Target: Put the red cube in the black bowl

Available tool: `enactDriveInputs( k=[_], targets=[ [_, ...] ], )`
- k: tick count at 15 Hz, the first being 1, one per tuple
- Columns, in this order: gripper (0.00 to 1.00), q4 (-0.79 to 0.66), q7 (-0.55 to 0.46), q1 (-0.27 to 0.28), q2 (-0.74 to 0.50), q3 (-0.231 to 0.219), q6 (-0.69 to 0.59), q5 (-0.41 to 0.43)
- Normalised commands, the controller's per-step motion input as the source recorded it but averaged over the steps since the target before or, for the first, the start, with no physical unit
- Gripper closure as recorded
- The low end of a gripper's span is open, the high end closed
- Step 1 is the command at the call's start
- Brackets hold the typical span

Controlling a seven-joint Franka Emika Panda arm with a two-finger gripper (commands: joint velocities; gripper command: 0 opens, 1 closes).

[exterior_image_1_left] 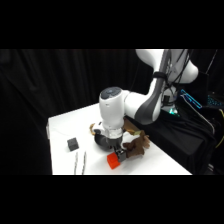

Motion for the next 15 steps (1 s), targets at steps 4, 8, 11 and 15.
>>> enactDriveInputs(
  k=[4,8,11,15],
  targets=[
    [0.0,0.1,0.02,0.063,0.14,-0.035,0.16,0.043],
    [0.0,0.12,0.04,0.099,0.15,-0.07,0.19,0.01],
    [0.0,0.15,0.05,0.117,0.13,-0.11,0.15,-0.02],
    [0.0,0.15,0.05,0.112,0.11,-0.115,0.11,-0.03]
  ],
)
